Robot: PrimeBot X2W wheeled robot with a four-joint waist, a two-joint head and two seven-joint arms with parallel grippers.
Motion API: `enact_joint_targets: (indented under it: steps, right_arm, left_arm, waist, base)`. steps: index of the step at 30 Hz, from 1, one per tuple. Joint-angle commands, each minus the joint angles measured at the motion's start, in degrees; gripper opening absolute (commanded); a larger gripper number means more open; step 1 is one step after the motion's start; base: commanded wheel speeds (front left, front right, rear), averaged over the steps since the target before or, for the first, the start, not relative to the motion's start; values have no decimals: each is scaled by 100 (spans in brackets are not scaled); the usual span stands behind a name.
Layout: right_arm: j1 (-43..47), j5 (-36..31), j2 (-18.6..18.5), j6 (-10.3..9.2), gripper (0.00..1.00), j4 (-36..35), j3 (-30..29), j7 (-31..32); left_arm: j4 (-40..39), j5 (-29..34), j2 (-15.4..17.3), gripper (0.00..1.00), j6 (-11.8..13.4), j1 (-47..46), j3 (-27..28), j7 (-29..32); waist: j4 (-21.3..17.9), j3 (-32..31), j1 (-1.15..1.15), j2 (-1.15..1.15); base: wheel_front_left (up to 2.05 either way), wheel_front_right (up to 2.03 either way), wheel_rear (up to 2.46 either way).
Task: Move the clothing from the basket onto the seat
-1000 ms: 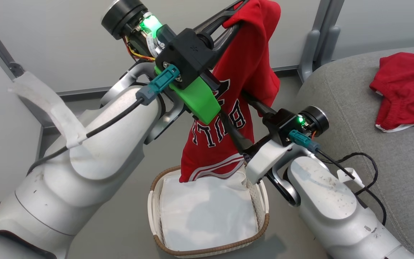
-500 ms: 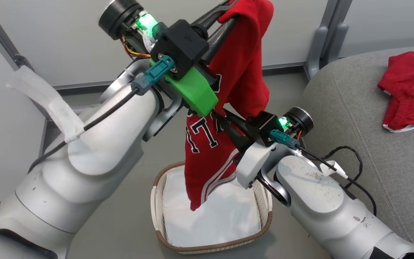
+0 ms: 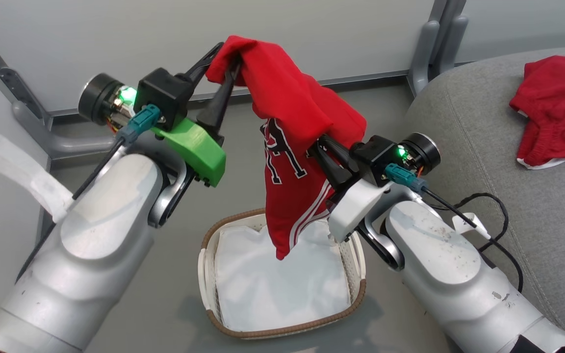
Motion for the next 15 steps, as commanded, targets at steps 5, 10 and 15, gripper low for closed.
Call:
enact_joint_targets:
  steps: [5,10,15]
  right_arm:
    - [184,-213,-19,-8,0,-160,-416,-12]
    - [345,-398,-42,-8,0,-287,-914,-12]
    - [564,-569,-54,-8,0,-339,-1369,-12]
  left_arm:
    - [176,-321,-5,100,117,623,125,-232]
    - [258,-539,-71,100,183,1161,204,-386]
    - [227,-646,-210,100,289,1703,250,-521]
  waist:
    - [-34,49,0,0]
    - [-43,82,0,0]
    - [-68,107,0,0]
  base:
    - [0,0,0]
    - [0,0,0]
    - [0,0,0]
